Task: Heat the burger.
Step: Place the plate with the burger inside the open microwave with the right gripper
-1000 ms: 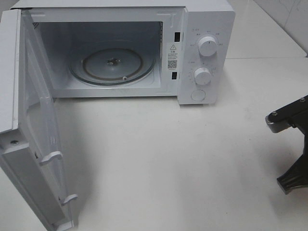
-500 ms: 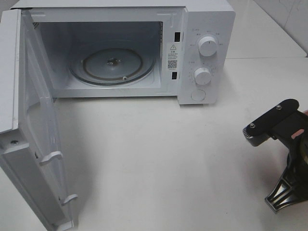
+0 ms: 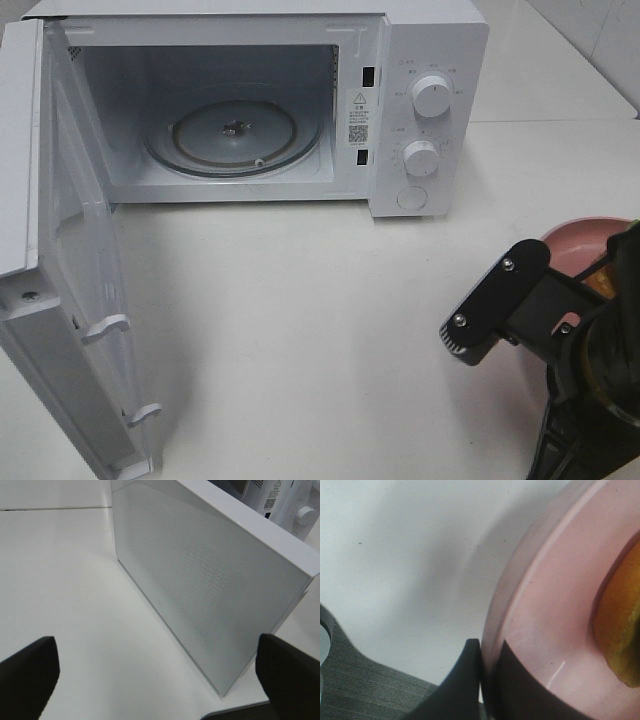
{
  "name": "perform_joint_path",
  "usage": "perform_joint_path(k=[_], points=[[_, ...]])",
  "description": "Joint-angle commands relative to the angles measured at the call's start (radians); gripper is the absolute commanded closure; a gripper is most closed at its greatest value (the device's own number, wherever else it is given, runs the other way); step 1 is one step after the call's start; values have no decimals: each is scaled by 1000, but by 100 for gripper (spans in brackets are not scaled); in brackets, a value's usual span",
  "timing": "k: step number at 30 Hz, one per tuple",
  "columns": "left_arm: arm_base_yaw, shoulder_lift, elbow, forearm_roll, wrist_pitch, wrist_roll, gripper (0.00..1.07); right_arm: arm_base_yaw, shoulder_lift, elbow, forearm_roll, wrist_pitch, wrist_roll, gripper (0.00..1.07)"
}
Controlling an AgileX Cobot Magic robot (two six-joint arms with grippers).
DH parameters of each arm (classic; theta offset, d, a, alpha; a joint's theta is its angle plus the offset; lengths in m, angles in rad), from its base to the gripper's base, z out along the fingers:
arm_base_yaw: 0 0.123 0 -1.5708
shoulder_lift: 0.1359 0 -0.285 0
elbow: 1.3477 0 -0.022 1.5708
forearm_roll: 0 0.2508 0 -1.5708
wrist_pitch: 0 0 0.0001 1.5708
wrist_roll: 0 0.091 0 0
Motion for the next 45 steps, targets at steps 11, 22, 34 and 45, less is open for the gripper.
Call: perform_joint_path(k=[11, 22, 34, 45], points=[[3, -1, 3, -3, 4, -1, 7, 193, -10, 3, -54, 52, -61, 107], [3, -1, 3, -3, 4, -1, 7, 280, -10, 3, -59, 53, -170, 107], [3, -1, 3, -3, 4, -1, 7, 299, -10, 3, -100, -8, -371, 107], [3, -1, 3, -3, 4, -1, 7, 299, -10, -6, -143, -67, -457, 107]])
